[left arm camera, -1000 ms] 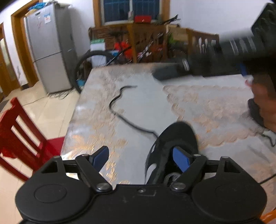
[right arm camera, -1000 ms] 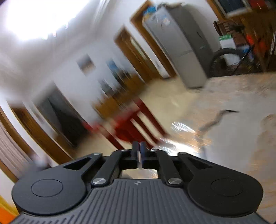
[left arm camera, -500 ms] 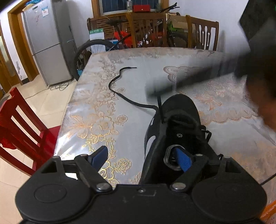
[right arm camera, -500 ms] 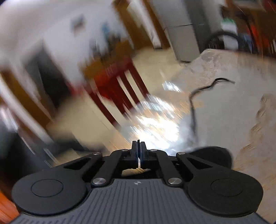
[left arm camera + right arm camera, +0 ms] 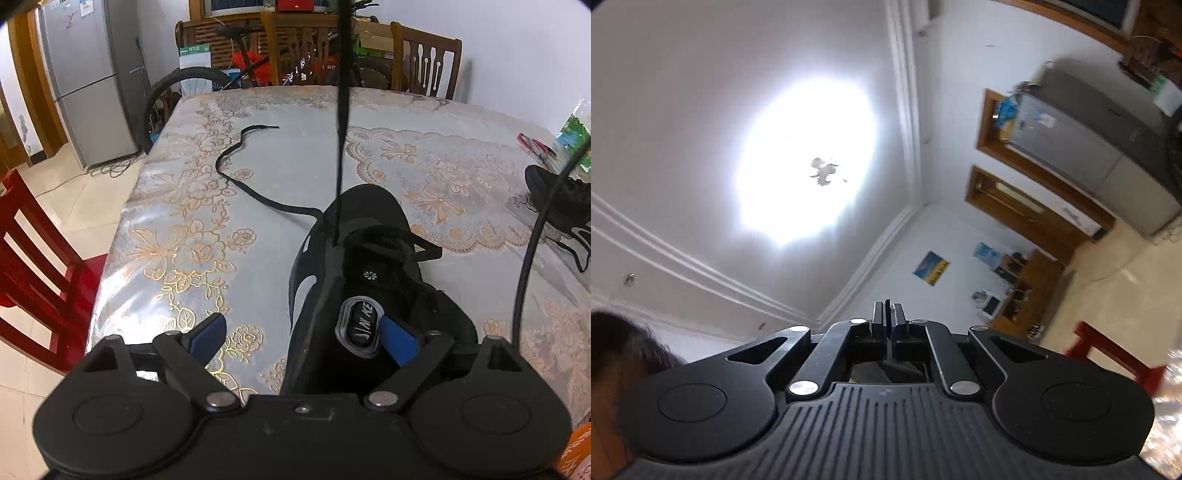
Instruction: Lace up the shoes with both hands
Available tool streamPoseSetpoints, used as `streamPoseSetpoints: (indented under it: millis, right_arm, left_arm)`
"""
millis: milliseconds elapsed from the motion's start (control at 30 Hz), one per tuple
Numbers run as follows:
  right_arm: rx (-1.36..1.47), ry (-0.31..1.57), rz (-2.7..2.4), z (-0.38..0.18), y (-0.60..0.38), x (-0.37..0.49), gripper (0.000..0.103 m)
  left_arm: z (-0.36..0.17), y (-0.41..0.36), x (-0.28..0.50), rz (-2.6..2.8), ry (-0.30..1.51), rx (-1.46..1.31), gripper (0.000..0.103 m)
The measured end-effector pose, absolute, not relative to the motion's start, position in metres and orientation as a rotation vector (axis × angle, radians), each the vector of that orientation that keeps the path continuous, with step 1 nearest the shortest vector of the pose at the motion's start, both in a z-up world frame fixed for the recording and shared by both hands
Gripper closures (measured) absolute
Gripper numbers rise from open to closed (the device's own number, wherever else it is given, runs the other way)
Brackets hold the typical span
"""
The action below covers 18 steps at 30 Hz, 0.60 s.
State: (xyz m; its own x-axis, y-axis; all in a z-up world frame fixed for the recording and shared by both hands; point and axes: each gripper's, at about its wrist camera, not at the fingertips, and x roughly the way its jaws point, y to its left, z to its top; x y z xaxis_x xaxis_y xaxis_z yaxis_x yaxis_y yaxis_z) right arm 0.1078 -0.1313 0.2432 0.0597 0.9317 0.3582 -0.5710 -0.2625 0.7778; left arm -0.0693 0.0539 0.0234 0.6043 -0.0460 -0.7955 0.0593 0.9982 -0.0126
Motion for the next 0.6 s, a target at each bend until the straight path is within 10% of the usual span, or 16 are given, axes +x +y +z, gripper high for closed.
streamPoseSetpoints:
  millis: [600]
  right_arm:
    - [1.102, 0.390, 1.621, 0.321, -0.088, 0.117, 0.100]
  left_arm:
    - [0.004, 0.063, -0.054, -0.028, 0.964, 0.005, 0.004]
